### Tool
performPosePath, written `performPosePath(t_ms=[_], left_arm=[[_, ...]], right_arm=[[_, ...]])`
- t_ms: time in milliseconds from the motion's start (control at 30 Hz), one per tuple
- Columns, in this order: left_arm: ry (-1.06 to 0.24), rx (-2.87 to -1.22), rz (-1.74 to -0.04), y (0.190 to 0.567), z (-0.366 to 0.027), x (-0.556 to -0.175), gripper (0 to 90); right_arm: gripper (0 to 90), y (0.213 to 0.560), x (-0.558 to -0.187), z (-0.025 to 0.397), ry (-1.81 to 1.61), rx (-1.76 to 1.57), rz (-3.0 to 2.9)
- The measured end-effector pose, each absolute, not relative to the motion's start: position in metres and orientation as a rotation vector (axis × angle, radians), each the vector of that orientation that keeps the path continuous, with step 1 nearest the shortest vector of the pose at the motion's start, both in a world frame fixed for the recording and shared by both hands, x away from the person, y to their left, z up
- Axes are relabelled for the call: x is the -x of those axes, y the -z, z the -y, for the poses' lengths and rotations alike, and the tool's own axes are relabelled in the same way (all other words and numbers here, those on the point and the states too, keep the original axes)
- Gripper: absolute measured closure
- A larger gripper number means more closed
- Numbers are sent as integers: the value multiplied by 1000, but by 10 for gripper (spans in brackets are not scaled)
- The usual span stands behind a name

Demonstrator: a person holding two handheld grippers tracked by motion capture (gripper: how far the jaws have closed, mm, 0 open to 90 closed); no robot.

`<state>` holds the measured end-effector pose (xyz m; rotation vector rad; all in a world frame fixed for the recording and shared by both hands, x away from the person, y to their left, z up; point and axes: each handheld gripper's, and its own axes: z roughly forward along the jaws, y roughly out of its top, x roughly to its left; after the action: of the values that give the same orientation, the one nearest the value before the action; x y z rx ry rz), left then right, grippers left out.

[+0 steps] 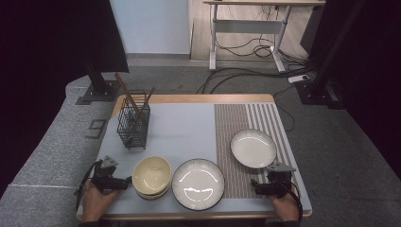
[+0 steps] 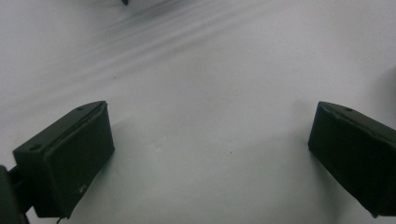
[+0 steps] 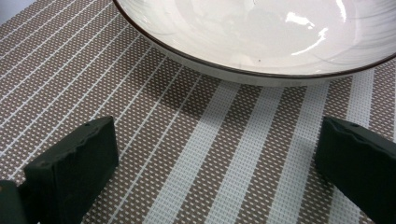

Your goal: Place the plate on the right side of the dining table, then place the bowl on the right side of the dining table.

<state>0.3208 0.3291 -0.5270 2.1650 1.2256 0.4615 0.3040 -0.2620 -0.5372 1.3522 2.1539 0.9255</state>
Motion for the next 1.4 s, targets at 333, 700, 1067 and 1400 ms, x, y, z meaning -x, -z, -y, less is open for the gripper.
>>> performPosePath(t_ms=[333,700,1067,1400], left_arm=[[-461,-2165,-1225,527,-329,-321,0],[-461,-2165,-1225,527,-329,-321,0],[-461,-2165,-1225,527,-329,-321,0],[-462,-2165,-1225,527,-329,-321,0]], right_arm=[[0,537,-305,262,-919,-1354,-2162],[0,536,-305,262,-914,-1354,-2172],[33,527,-300,260,-930,-1328,-2184],[77,516,-290,261,-940,-1295,-2194]])
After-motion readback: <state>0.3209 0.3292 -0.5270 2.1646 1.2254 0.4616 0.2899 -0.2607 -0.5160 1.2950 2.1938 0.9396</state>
